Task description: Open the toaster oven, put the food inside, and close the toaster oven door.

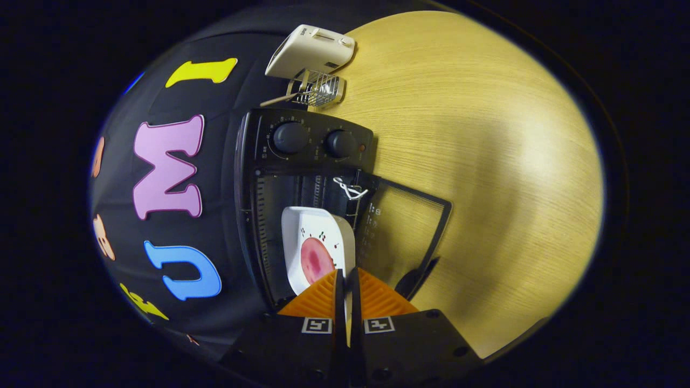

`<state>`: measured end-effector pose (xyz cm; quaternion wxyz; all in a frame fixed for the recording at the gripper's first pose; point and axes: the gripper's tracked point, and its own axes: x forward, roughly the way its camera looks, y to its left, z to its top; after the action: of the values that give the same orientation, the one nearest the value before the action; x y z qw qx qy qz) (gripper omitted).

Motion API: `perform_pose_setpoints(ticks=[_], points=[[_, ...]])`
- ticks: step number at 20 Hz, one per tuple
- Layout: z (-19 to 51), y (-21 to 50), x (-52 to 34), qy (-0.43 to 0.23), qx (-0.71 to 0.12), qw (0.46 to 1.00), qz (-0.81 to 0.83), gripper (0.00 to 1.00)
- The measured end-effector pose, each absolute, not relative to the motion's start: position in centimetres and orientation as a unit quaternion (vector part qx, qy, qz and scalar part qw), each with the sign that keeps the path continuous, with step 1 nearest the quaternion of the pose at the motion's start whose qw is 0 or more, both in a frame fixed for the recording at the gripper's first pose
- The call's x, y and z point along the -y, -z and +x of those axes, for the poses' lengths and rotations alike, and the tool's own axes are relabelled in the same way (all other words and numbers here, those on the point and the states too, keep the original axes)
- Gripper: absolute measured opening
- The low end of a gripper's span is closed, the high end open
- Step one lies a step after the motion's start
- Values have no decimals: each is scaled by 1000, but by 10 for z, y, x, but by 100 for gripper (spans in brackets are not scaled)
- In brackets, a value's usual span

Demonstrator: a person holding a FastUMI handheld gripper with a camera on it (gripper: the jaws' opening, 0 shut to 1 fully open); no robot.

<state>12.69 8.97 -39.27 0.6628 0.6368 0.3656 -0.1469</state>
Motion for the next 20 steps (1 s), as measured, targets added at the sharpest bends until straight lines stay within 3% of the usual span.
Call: perform_pose_setpoints(ticks=[15, 20], points=[[199, 432, -104, 254, -307, 663, 634, 7], [207, 430, -117, 243, -314, 630, 668, 8]])
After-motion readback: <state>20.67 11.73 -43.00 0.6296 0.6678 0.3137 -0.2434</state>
